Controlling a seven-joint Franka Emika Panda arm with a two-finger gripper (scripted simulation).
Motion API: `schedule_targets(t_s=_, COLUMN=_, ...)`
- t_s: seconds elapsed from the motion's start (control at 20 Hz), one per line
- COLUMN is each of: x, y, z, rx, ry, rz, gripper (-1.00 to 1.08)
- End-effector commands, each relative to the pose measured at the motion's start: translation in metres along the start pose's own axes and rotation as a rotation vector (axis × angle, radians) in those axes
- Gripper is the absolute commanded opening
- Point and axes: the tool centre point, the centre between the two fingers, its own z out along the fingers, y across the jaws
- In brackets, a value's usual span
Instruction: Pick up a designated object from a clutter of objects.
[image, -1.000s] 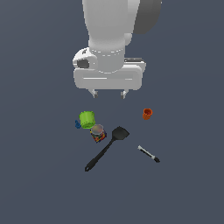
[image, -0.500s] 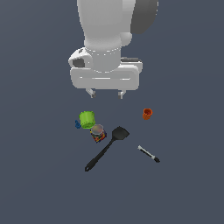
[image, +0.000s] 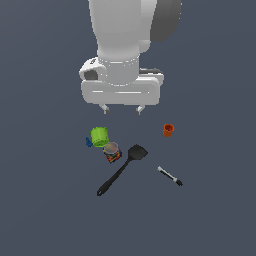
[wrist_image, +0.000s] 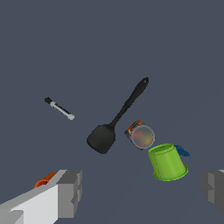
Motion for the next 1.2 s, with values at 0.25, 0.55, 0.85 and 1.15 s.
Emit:
schedule_targets(t_s=0.25, x=0.017, y=-0.019, z=0.025, rx=-0.013, ry=-0.008, rz=-0.106, gripper=1.0)
schedule_targets(t_s=0.55, x=0.038, y=-0.049, z=0.064, rx=-0.026, ry=-0.018, rz=-0.26, gripper=1.0)
schedule_targets(t_s=0.85, x=0.057, y=-0.091, z=0.118, rx=-0.032, ry=-0.03, rz=-0.459, gripper=1.0)
schedule_targets(t_s=1.15, x=0.067, y=-0.136, z=0.178, rx=-0.027, ry=-0.042, rz=-0.66, gripper=1.0)
